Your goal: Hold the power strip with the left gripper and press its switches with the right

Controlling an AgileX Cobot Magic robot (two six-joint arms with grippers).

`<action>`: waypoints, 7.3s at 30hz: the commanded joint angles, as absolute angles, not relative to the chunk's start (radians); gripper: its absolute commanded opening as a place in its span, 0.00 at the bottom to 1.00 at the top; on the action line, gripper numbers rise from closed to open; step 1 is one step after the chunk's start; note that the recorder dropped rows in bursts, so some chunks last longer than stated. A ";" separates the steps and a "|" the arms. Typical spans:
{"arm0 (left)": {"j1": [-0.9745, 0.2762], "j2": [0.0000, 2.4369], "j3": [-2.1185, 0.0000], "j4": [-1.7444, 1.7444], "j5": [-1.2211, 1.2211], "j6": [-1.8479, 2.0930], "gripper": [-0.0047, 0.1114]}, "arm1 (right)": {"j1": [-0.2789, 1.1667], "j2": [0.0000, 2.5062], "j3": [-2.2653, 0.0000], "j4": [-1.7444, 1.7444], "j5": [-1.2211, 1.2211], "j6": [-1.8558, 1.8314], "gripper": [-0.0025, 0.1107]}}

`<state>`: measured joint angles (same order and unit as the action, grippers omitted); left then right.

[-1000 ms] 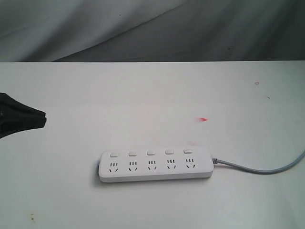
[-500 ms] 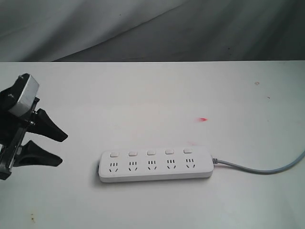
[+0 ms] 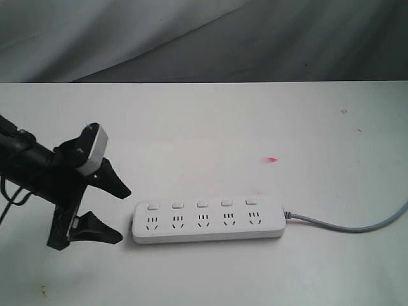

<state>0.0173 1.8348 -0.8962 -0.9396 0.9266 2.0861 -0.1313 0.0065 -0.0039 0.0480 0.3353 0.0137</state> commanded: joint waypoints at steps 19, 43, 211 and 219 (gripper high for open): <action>-0.063 1.948 -1.006 -0.961 0.918 2.093 0.70 | -0.139 0.000 0.000 0.045 0.335 0.012 0.02; -0.063 2.009 -1.006 -1.022 0.875 2.093 0.70 | -0.139 0.000 0.000 0.045 0.335 0.012 0.02; -0.063 2.011 -1.006 -1.022 0.875 2.093 0.43 | 0.561 2.195 -1.480 0.989 0.699 -1.563 0.54; -0.063 2.011 -1.006 -1.022 0.875 2.093 0.43 | 0.592 2.197 -1.480 0.980 0.637 -1.574 0.54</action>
